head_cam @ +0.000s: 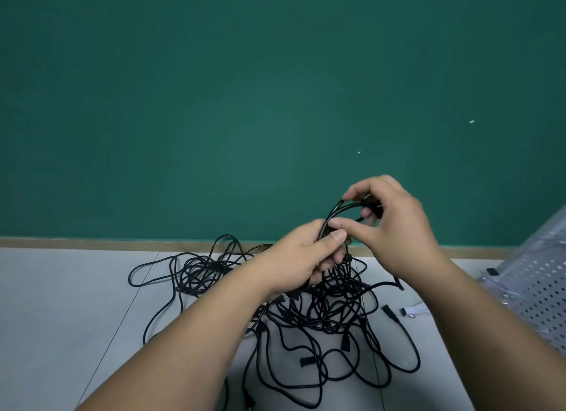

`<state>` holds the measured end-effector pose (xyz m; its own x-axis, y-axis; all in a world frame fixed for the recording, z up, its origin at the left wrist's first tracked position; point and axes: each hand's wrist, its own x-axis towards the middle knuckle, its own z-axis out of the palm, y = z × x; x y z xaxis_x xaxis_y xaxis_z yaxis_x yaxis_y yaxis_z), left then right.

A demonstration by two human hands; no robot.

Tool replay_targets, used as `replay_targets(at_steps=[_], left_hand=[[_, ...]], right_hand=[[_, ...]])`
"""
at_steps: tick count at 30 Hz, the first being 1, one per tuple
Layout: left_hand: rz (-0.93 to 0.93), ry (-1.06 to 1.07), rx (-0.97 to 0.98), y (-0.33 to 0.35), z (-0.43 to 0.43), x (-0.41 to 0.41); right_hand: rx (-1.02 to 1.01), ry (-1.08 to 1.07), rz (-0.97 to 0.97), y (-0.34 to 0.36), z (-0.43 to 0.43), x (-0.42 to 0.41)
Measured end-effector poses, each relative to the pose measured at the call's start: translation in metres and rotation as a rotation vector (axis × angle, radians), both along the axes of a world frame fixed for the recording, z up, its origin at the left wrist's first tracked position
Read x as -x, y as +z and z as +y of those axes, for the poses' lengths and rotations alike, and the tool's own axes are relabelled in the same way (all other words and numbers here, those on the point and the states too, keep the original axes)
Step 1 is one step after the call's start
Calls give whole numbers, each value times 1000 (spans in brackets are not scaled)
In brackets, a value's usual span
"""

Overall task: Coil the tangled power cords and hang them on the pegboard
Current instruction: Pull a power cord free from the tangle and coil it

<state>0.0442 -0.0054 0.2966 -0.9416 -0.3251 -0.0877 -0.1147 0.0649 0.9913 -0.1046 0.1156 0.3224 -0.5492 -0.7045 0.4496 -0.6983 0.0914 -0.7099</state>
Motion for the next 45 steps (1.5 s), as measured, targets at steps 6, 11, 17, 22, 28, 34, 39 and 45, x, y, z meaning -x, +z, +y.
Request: replay_targets(at_steps=[6, 11, 17, 22, 28, 34, 39, 45], left_hand=[[135, 190, -226, 4, 4, 0], [176, 273, -115, 3, 4, 2], [126, 228, -2, -4, 12, 7], [89, 108, -102, -5, 28, 6], [165, 103, -250, -5, 27, 11], [131, 76, -311, -2, 24, 10], [79, 90, -219, -8, 20, 11], [207, 327, -445, 4, 16, 13]], right_hand=[[-135, -71, -228, -2, 8, 15], [-140, 3, -558, -6, 11, 9], [161, -30, -895, 2, 4, -7], [190, -144, -796, -4, 1, -7], [147, -150, -691, -3, -2, -7], [277, -34, -881, 0, -2, -1], [211, -15, -671, -6, -2, -3], [-259, 204, -693, -15, -2, -7]])
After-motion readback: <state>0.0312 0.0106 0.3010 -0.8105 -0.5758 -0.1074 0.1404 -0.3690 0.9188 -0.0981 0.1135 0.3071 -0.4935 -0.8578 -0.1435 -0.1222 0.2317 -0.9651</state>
